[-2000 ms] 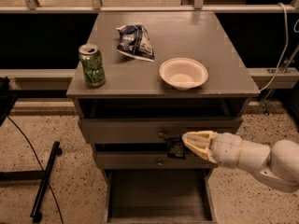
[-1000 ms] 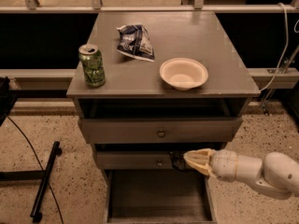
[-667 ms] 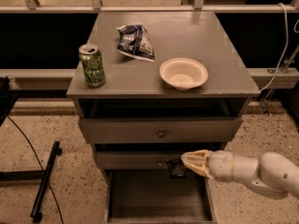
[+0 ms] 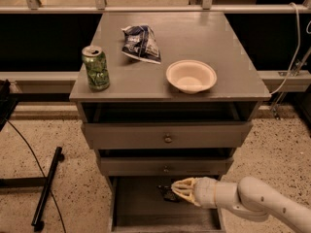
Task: Place rxbar chocolate into bottom drawer
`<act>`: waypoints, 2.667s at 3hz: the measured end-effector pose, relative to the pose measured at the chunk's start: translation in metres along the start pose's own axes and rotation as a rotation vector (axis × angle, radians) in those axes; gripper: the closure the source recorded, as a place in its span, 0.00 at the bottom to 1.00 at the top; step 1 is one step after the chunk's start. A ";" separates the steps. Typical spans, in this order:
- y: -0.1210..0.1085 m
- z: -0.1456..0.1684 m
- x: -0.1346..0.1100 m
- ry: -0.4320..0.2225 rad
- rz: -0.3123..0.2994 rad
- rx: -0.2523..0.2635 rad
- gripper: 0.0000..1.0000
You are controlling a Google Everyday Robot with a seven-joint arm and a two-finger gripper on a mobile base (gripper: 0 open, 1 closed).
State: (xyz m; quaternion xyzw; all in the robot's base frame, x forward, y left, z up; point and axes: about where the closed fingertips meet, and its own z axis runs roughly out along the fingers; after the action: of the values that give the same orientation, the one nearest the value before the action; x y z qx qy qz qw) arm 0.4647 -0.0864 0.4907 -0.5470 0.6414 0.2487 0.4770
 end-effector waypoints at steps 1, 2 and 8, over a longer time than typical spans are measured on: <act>0.022 0.030 0.050 0.054 0.010 -0.026 1.00; 0.035 0.051 0.094 0.083 0.067 -0.047 1.00; 0.036 0.137 0.245 0.070 0.463 -0.153 0.85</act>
Offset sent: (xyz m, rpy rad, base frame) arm -0.0122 0.0046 -0.1767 -0.0719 0.1844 -0.0269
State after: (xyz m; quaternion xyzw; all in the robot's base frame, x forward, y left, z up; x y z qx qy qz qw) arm 0.4905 -0.0745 0.2089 -0.4283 0.7451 0.3803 0.3418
